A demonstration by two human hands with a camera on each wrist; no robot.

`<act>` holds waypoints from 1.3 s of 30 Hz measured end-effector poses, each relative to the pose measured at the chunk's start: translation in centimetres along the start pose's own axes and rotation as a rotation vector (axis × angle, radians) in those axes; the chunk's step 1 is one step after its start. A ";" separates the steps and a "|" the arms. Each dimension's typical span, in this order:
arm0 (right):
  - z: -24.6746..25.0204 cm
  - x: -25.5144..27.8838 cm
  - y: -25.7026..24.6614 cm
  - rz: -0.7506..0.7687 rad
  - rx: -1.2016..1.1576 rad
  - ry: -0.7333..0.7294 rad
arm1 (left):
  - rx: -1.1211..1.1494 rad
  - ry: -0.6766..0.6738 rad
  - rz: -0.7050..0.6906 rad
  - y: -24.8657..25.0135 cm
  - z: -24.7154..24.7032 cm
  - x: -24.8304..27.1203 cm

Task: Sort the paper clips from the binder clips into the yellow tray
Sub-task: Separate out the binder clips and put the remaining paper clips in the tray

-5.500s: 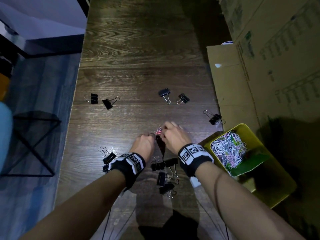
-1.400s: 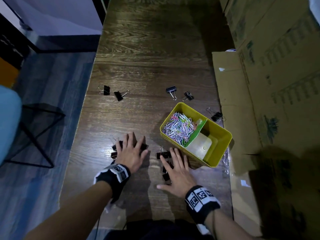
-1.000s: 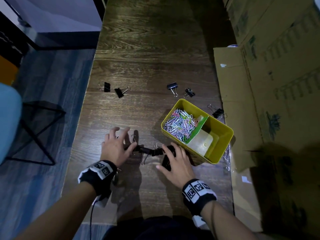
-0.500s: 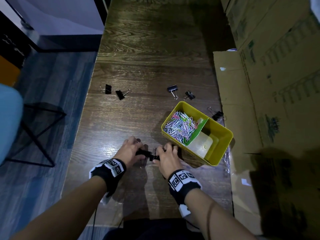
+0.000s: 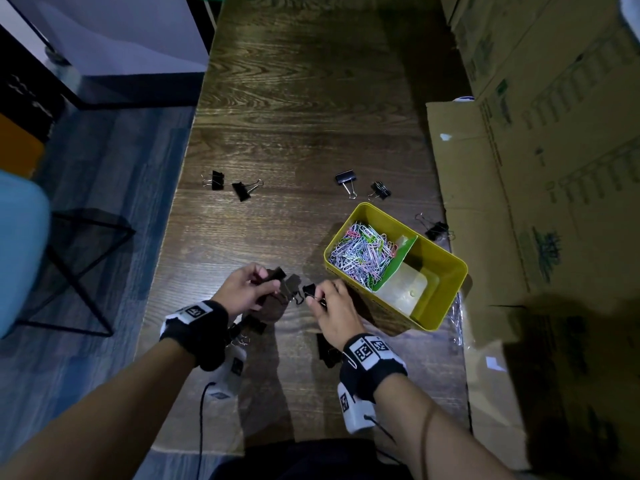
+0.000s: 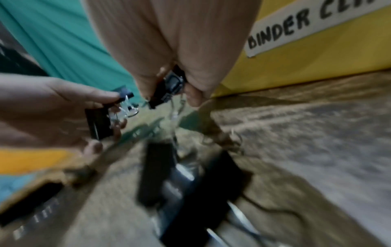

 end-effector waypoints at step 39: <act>14.6 4.6 -3.4 0.032 -0.479 0.427 | -0.259 -0.367 -0.342 14.5 -11.7 2.7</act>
Point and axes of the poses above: each hand's wrist, its own x-axis away from the middle knuckle, its own z-axis out of the back of the hand, y = z × x, the point moved 4 cm from there along -x, towards the middle knuckle, and after that the axes turned 12 degrees about -x, right-handed, at the moved point
